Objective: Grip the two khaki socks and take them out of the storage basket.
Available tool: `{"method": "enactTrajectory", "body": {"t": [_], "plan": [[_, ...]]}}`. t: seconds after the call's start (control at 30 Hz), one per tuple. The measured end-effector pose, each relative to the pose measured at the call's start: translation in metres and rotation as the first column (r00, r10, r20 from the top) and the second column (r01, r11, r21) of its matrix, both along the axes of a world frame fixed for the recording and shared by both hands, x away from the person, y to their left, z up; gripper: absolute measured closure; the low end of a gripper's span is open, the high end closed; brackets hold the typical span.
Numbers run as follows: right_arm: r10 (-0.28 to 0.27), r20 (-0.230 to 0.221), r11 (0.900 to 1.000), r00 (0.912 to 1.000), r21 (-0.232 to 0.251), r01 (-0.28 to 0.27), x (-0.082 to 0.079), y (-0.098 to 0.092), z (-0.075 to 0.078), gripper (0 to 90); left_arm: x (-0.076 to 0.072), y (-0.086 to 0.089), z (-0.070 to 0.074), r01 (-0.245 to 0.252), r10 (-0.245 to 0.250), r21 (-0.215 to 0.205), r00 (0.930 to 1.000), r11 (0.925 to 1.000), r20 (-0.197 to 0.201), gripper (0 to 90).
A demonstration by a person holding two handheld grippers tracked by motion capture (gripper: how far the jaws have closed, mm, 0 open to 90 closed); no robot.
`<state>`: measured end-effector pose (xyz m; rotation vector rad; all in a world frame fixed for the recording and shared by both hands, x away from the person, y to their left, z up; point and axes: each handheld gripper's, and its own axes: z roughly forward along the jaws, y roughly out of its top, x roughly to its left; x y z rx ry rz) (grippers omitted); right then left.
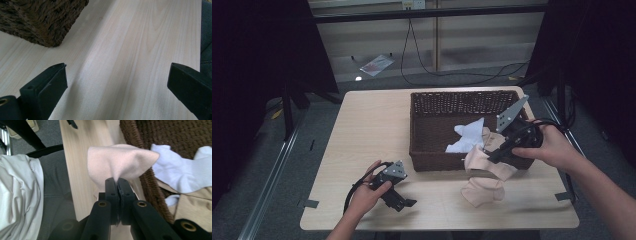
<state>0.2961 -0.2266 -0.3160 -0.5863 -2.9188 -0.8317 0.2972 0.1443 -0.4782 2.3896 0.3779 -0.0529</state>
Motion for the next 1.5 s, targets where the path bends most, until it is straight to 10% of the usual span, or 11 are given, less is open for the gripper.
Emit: {"method": "enactTrajectory", "body": {"t": [1.07,1.27,1.5], "plan": [[0.018,-0.021,0.999,0.9996,-0.026,-0.019,-0.004,0.029,-0.067,88.8,0.000,0.001,0.001,0.000,0.000,0.002,1.0000,1.0000,0.003,2.4],[-0.013,-0.009,1.000,0.9999,-0.012,0.013,-0.006,0.033,-0.071,47.5,-0.001,0.001,0.001,-0.004,0.004,-0.001,1.0000,1.0000,0.003,2.4],[-0.039,-0.023,0.999,0.9990,0.009,0.039,-0.009,0.026,-0.074,28.9,-0.001,0.001,0.001,-0.009,0.009,-0.004,0.9999,1.0000,0.009,2.4]]}}
